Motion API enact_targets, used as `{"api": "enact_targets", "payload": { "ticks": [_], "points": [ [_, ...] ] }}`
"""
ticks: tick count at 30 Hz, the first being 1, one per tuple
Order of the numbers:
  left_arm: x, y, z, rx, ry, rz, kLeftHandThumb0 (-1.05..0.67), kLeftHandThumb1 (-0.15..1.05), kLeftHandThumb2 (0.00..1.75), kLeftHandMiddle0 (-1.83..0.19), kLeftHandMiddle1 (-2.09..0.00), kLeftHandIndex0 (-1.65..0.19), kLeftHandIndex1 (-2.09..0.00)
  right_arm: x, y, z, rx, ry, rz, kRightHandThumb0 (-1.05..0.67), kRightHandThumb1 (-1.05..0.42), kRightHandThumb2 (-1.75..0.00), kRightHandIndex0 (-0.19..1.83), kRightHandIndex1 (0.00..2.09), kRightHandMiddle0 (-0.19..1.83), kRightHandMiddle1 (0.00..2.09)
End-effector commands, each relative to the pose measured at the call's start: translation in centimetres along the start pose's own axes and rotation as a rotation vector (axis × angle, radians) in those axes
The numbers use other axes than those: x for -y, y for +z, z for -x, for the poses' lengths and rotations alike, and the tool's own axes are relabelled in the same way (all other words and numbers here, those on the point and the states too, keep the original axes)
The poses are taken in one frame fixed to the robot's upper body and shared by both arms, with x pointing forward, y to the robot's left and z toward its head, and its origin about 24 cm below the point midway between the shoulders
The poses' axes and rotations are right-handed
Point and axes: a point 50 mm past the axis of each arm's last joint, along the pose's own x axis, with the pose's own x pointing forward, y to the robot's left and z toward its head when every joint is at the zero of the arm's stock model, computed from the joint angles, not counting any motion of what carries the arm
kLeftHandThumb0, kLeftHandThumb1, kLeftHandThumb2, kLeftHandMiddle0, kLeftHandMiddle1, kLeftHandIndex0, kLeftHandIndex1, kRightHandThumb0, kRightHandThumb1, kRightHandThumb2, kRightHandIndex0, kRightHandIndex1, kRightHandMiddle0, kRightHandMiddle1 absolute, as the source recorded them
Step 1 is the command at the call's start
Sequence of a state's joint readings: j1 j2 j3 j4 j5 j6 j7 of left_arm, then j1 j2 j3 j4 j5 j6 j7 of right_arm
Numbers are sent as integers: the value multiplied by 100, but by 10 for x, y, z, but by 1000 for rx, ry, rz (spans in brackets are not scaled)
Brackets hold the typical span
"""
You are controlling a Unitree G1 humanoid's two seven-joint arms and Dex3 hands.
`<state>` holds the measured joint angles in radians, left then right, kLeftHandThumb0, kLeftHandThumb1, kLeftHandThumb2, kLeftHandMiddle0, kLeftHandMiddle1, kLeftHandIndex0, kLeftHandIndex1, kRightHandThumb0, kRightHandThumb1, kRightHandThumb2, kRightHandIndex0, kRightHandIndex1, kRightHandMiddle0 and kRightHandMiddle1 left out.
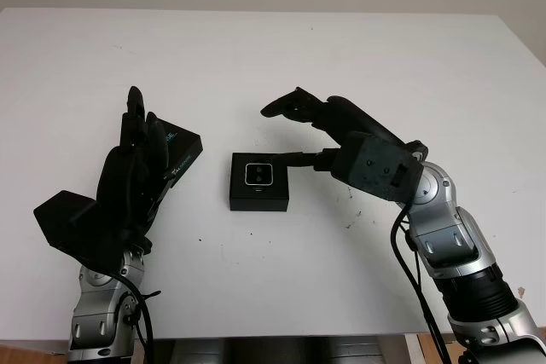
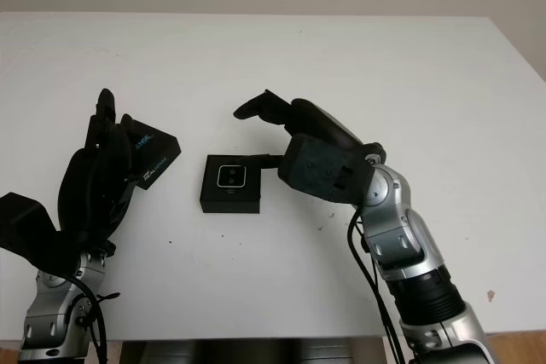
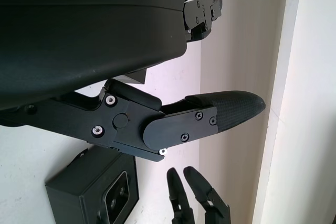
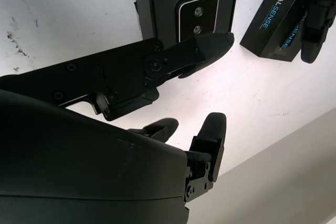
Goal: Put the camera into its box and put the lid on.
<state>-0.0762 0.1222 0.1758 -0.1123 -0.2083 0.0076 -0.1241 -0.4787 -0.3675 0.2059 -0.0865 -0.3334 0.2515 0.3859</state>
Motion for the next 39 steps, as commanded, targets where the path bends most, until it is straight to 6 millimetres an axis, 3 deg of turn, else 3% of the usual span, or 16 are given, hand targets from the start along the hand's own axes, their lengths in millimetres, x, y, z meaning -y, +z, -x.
{"api": "enact_targets", "payload": {
  "ticks": [1,6,9,16,21,30,35,39],
  "points": [
    [2,4,-3,24,-8,-2,-70,105,63,19,0,19,0,4,3,0,20,-11,1,-65,-99,-5,43,25,4,99],
    [2,4,-3,26,-10,-3,-70,105,63,19,0,19,0,3,2,4,156,42,185,-69,-104,-13,23,12,-1,76],
    [1,4,-1,23,-10,-6,-70,105,64,19,0,19,0,1,-1,5,195,39,211,-71,-105,-21,13,6,-5,64],
    [-7,11,-1,43,-5,-13,-70,105,60,19,0,19,0,9,-5,7,180,-46,-11,-74,-105,-37,5,3,-5,39],
    [-21,34,-9,114,-3,-88,-63,105,53,11,-6,11,-6,16,-9,15,153,-93,-192,-75,-105,-43,6,5,-4,34],
    [-47,89,-27,166,-153,-541,-54,105,17,-35,-10,-24,-15,19,-15,27,179,-184,-516,-69,-105,-52,0,2,-11,33],
    [-53,106,-39,101,-270,-806,-47,96,5,-37,-6,-25,-10,22,-20,35,165,-215,-611,-72,-105,-58,-6,1,-18,31],
    [-52,123,-56,22,-467,-1231,-50,91,4,-25,-2,-13,-4,25,-29,40,132,-219,-648,-64,-105,-60,-8,1,-19,32]
  ]
}}
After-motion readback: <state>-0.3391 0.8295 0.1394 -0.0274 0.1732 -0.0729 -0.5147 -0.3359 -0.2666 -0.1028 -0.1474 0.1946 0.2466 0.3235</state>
